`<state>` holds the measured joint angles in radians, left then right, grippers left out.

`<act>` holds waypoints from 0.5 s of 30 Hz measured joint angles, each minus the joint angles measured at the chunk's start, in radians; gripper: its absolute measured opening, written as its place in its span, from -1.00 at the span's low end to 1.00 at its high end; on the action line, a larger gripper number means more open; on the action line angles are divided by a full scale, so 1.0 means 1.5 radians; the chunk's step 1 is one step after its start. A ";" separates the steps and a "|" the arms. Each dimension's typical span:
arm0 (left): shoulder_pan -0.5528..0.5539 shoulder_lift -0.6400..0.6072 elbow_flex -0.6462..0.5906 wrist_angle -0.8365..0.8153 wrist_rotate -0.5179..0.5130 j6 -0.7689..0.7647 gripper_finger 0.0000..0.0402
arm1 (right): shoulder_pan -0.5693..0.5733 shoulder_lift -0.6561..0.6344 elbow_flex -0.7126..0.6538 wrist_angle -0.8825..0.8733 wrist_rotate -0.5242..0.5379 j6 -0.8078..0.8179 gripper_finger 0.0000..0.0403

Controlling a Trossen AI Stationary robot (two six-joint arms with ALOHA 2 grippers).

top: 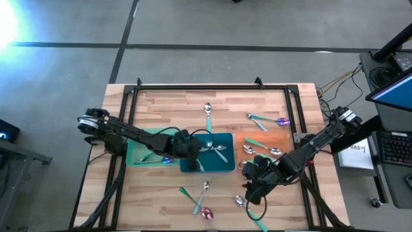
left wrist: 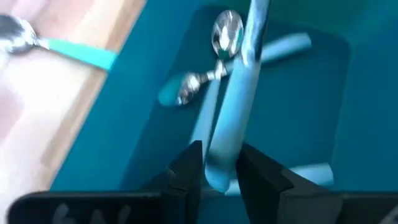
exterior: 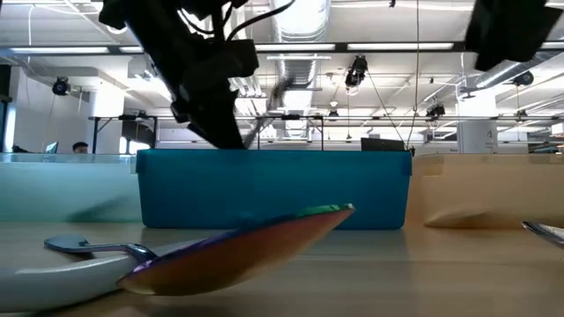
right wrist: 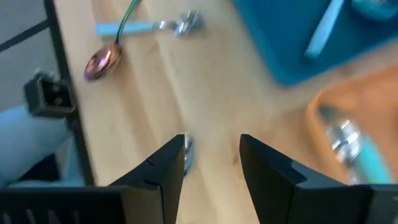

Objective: Sort silverware by color (type)
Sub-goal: Put the blue spoon into the blue bin, then put the violet spoon into the green bin

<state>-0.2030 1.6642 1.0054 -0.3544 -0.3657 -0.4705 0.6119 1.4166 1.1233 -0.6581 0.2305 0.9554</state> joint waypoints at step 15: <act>-0.017 0.000 0.026 -0.020 0.069 -0.012 -0.53 | 0.016 0.000 -0.010 -0.032 -0.083 0.057 -0.29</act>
<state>-0.2287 1.6646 1.0443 -0.3840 -0.2625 -0.4891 0.6353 1.4166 1.1076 -0.7056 0.1064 1.0403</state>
